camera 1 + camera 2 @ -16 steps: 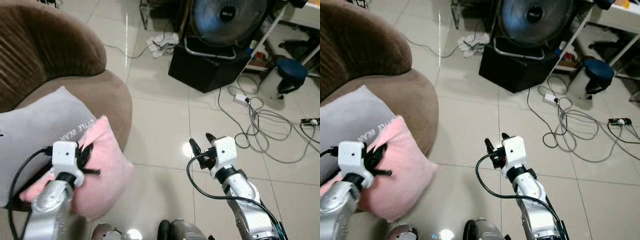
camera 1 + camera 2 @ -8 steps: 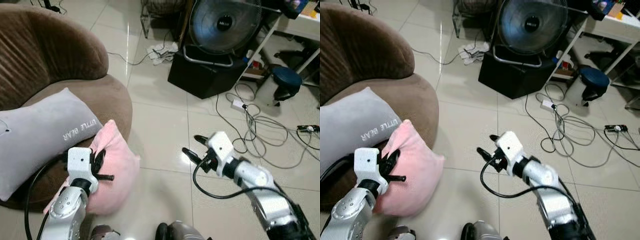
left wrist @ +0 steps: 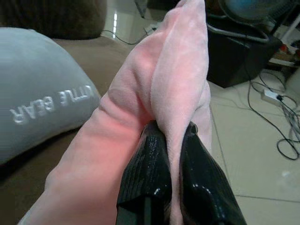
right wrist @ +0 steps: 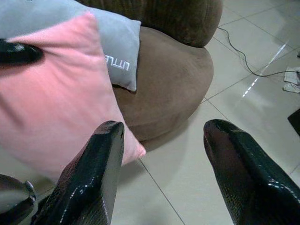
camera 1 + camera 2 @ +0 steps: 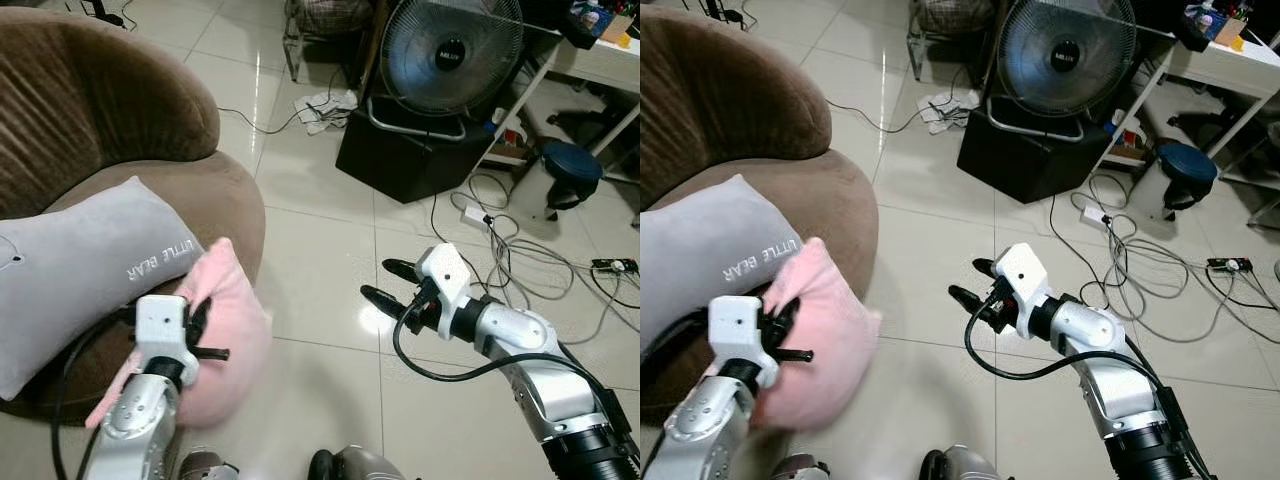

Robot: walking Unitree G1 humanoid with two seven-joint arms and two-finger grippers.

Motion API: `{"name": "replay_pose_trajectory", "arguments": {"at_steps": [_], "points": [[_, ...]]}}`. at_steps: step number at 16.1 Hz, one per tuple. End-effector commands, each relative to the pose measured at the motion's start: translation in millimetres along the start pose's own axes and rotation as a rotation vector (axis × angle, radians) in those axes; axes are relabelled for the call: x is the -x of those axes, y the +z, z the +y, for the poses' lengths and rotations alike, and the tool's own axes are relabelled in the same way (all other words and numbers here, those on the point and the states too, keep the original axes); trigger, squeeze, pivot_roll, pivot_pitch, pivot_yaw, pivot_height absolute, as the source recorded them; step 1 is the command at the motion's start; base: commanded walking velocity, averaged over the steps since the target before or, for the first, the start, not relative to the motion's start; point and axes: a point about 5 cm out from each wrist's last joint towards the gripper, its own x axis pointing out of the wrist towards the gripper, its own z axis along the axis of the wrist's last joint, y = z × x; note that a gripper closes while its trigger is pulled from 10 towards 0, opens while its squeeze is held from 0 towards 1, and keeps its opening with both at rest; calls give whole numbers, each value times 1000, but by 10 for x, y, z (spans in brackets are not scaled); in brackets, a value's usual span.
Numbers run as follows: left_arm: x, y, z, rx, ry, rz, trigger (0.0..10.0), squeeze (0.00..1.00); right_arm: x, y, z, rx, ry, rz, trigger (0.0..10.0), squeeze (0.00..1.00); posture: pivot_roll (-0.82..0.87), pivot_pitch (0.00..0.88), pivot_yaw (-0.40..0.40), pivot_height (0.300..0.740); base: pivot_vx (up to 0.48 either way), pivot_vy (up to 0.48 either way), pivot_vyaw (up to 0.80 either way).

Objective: Move the pillow to the sofa from floor

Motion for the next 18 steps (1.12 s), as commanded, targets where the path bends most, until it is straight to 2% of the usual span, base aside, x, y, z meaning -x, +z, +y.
{"name": "replay_pose_trajectory", "arguments": {"at_steps": [1,6,10,13,16,18], "points": [[0,127,-51,-4,-22,-69,10000,0,59,-22,-51,5,-36,24,10000,0,107,119,-169,740,0,0,0],[18,152,-88,1,-25,-93,10000,0,117,-96,-44,-40,-97,27,10000,0,102,141,-177,740,0,0,0],[28,160,-101,-5,-19,-97,10000,0,150,-285,185,-110,-85,72,10000,0,105,148,-183,740,0,0,0],[28,163,-112,-9,-17,-100,10000,0,156,-360,216,-130,-142,76,10000,0,108,149,-185,740,0,0,0],[44,152,-112,-12,-13,-97,10000,0,206,-463,332,-148,-137,103,10000,0,112,145,-186,740,0,0,0],[39,178,-133,-37,-22,-106,10000,0,186,-455,310,-149,-153,104,10000,0,112,145,-185,740,0,0,0]]}}
